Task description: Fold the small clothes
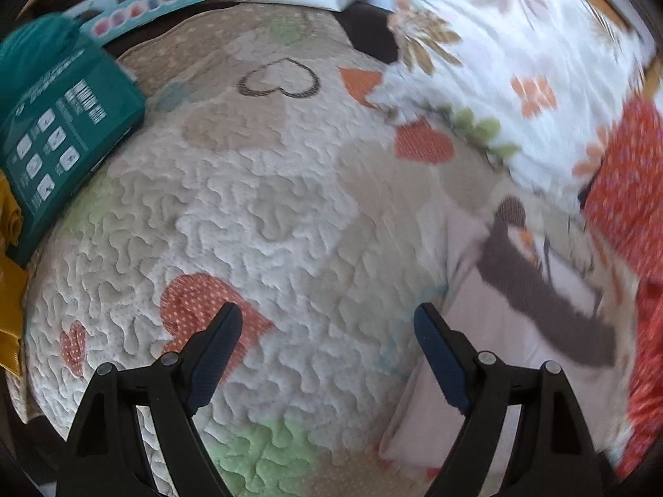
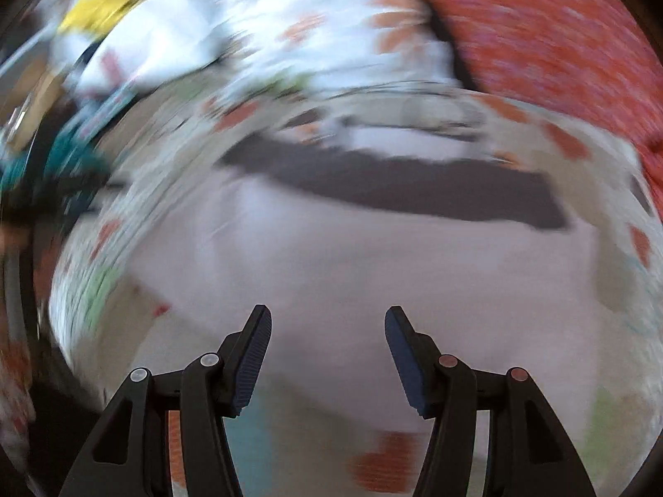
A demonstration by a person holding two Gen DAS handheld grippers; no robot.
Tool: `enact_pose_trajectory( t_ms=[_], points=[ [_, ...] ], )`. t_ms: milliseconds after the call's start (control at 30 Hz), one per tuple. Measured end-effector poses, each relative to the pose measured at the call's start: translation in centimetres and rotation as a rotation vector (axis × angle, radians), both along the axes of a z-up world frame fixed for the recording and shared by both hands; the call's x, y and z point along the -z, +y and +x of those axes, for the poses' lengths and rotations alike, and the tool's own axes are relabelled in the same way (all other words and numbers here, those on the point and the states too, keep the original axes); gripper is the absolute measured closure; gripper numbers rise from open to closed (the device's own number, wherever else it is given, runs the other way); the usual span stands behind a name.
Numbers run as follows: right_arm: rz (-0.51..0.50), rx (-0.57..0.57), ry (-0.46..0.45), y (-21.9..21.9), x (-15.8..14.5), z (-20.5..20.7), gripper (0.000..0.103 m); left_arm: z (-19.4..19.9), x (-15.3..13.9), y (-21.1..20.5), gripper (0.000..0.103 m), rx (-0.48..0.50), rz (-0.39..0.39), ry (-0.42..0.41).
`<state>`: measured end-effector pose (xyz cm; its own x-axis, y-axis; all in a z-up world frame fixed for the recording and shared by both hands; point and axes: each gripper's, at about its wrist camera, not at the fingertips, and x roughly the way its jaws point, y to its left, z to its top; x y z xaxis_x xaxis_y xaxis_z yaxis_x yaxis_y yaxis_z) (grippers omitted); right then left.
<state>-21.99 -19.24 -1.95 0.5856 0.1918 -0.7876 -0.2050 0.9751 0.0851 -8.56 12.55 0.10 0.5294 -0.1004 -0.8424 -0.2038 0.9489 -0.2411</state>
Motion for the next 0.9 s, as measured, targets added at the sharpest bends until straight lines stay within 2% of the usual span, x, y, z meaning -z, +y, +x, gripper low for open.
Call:
enact_pose_trajectory(
  t_ms=[33, 167, 233, 333, 400, 467, 533, 567, 600, 633, 767, 900],
  points=[
    [-0.026, -0.053, -0.009, 2.9, 0.6, 0.1, 0.041, 0.1, -0.1, 0.6, 0.019, -0.014, -0.014, -0.002],
    [-0.090, -0.190, -0.026, 10.3, 2.6, 0.5, 0.041, 0.2, -0.3, 3.3, 0.019, -0.061, -0.091, 0.000],
    [-0.189, -0.262, -0.051, 14.3, 3.8, 0.6, 0.041, 0.2, -0.2, 4.3, 0.019, -0.077, -0.119, 0.006],
    [-0.372, -0.275, -0.117, 18.1, 5.3, 1.1, 0.041, -0.1, -0.2, 5.9, 0.019, -0.114, -0.159, 0.003],
    [-0.425, -0.262, -0.138, 19.7, 5.8, 2.1, 0.046, -0.3, -0.4, 6.8, 0.019, -0.142, -0.174, -0.005],
    [-0.426, -0.248, -0.135, 20.6, 5.7, 2.9, 0.058, -0.7, -0.5, 7.8, 0.019, -0.175, -0.189, -0.015],
    [-0.440, -0.240, -0.124, 21.6, 5.9, 4.1, 0.064, -0.9, -0.6, 8.5, 0.019, -0.203, -0.198, -0.023],
    [-0.429, -0.243, -0.118, 22.0, 6.0, 4.6, 0.080, -1.0, -0.6, 8.7, 0.019, -0.211, -0.202, -0.024],
    [-0.406, -0.240, -0.095, 22.2, 6.1, 5.2, 0.089, -1.1, -0.6, 8.8, 0.019, -0.218, -0.208, -0.024],
    [-0.391, -0.232, -0.085, 22.1, 5.9, 5.6, 0.094, -1.1, -0.6, 8.9, 0.019, -0.222, -0.215, -0.024],
    [-0.206, -0.142, -0.079, 18.3, 2.5, 6.2, 0.097, -1.1, -0.7, 8.5, 0.019, -0.216, -0.232, -0.030],
    [-0.016, 0.058, -0.131, 8.0, -3.2, 5.6, 0.097, -0.8, -0.9, 6.3, 0.019, -0.175, -0.216, -0.030]
  ],
)
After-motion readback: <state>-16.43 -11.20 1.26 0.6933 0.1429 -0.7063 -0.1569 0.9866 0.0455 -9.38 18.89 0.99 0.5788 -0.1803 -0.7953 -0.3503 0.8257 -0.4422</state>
